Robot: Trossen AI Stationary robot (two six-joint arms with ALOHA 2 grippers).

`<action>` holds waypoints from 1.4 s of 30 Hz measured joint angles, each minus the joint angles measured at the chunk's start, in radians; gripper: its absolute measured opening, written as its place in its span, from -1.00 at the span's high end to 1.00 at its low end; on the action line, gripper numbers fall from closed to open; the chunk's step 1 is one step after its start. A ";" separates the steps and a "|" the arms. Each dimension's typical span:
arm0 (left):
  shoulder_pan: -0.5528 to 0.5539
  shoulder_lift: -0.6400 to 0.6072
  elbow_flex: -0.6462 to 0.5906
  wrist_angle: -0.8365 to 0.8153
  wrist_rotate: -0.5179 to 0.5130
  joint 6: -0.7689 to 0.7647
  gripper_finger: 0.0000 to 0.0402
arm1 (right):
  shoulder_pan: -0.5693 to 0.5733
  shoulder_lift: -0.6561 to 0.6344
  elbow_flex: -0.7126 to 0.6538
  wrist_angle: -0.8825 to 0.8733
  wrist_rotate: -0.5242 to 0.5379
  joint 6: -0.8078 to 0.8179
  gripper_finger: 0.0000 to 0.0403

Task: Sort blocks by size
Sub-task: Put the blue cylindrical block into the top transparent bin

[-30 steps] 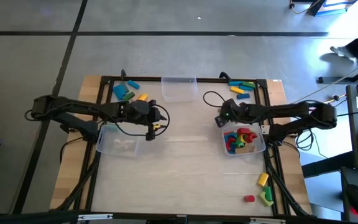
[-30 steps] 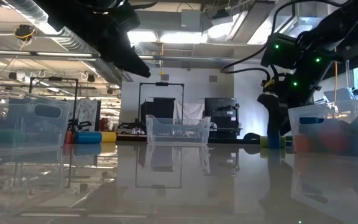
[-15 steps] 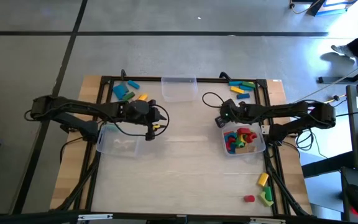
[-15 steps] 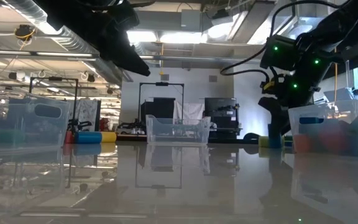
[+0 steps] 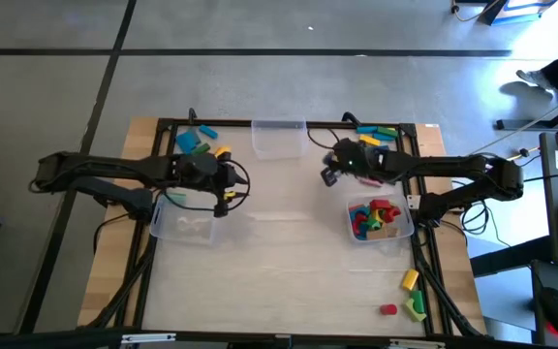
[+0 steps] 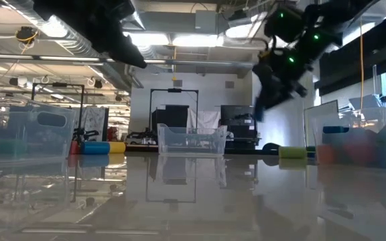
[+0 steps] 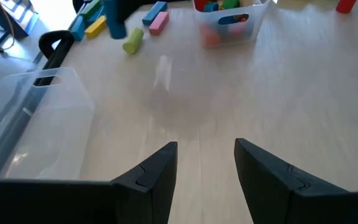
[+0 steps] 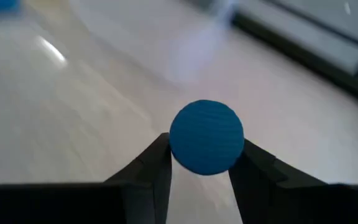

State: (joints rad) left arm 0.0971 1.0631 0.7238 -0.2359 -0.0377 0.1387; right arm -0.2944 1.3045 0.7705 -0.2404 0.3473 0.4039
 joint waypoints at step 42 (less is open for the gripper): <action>0.002 -0.015 -0.163 0.247 0.000 -0.056 0.23 | -0.173 0.551 0.332 0.285 -0.182 -0.329 0.35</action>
State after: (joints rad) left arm 0.0986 1.0477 0.5613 0.0115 -0.0380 0.0822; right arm -0.4671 1.8553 1.1027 0.0451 0.1654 0.0749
